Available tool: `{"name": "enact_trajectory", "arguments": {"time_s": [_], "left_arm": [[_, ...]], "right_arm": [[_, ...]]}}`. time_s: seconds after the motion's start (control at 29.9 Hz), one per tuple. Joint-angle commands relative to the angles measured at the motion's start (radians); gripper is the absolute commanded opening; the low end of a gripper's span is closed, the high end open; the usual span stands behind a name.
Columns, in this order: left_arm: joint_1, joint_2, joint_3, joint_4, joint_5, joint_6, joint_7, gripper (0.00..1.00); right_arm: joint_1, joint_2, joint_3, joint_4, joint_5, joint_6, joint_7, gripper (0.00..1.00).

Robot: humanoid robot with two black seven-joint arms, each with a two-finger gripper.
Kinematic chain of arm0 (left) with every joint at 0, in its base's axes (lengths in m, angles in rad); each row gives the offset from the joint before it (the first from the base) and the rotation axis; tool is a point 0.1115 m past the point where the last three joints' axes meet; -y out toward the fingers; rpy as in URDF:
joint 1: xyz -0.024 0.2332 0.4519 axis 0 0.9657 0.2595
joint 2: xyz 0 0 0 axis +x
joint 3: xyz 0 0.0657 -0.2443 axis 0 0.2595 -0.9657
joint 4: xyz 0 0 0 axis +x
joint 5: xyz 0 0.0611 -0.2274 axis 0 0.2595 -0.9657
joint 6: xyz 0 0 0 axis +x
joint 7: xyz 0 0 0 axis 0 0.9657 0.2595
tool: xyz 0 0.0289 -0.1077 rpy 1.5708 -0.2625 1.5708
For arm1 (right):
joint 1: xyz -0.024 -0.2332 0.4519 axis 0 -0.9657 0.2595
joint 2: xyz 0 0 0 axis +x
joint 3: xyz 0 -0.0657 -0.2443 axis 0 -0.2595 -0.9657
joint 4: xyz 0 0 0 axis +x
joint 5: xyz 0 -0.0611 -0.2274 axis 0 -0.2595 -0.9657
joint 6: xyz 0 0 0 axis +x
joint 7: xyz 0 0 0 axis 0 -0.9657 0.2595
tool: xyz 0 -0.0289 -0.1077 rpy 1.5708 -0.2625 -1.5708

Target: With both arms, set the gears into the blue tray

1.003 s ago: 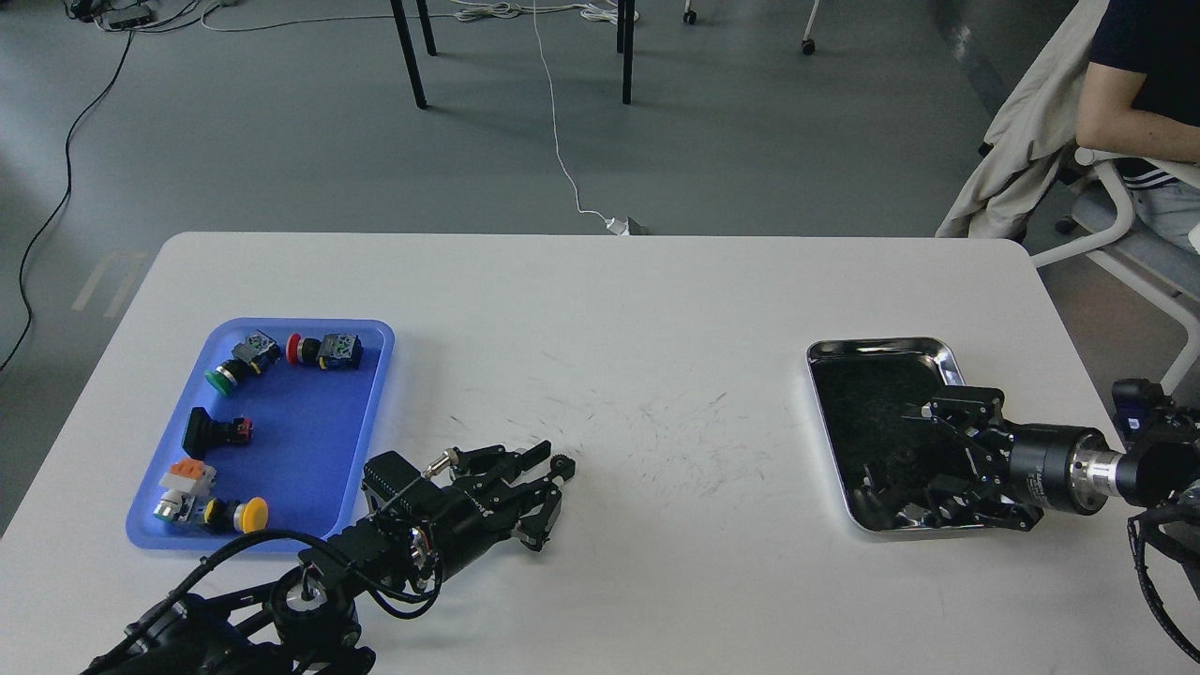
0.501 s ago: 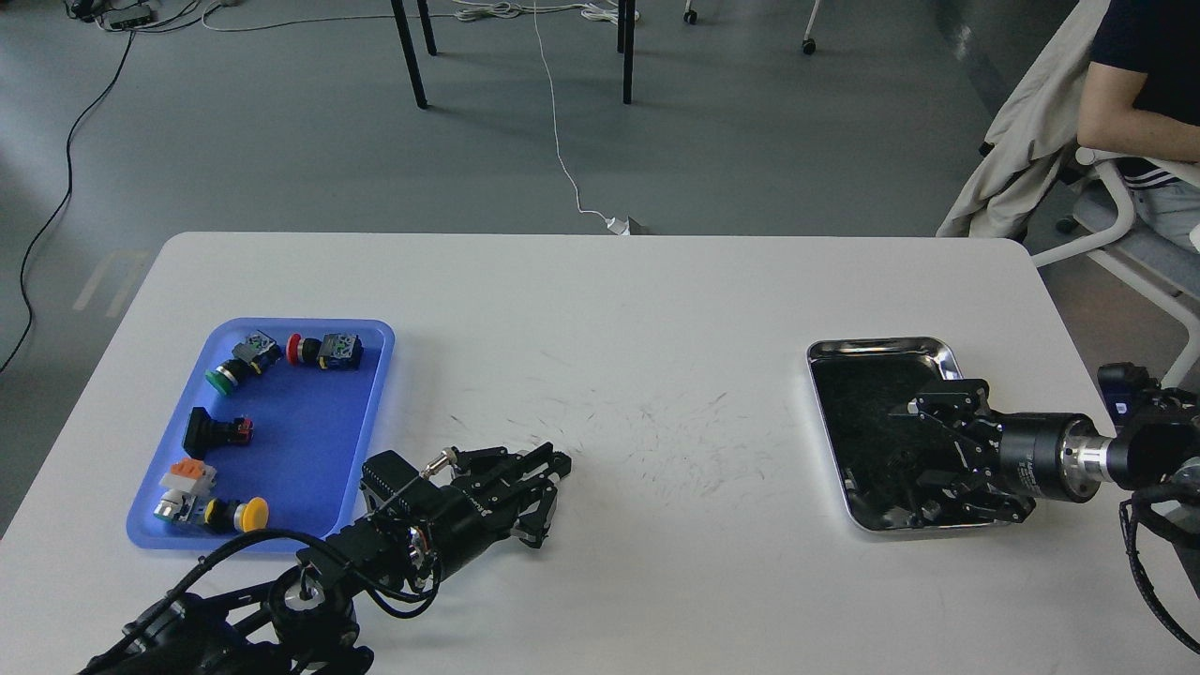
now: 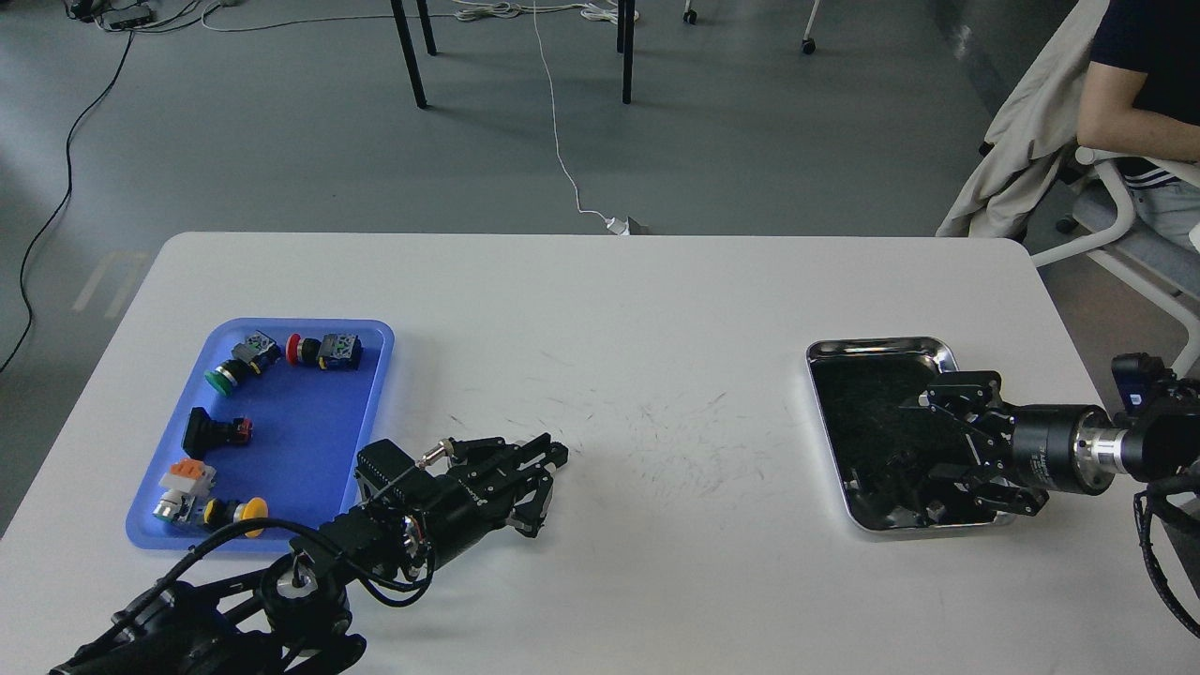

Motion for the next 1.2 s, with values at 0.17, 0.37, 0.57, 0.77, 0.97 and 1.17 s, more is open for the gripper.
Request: {"name": "enact_trajectory", "arguments": {"time_s": [0.17,0.37,0.57,0.77,0.97,1.17], "left_arm": [[-0.024,0.297,-0.053,-0.081,-0.025,0.021,-0.016,0.05],[0.010,0.374,-0.043,0.050,-0.212,0.075,-0.104,0.06],[0.041,0.368,-0.041,0.106,-0.289,0.098,-0.124,0.13],[0.045,0.360,-0.053,0.104,-0.323,0.099,-0.118,0.82],[0.026,0.366,-0.061,0.090,-0.402,0.110,-0.121,0.97],[-0.020,0.369,-0.089,0.087,-0.406,0.119,-0.122,0.97]], "right_arm": [[0.013,0.002,-0.003,-0.003,-0.003,-0.008,-0.021,0.87],[0.025,0.009,-0.003,-0.002,-0.018,-0.014,-0.051,0.87],[0.088,0.016,-0.069,-0.002,-0.041,-0.014,-0.094,0.89],[0.247,0.061,-0.261,-0.002,-0.060,-0.014,-0.102,0.89],[0.373,0.091,-0.403,-0.003,-0.061,0.000,-0.107,0.89],[0.456,0.153,-0.502,-0.015,-0.080,0.000,-0.119,0.89]]}}
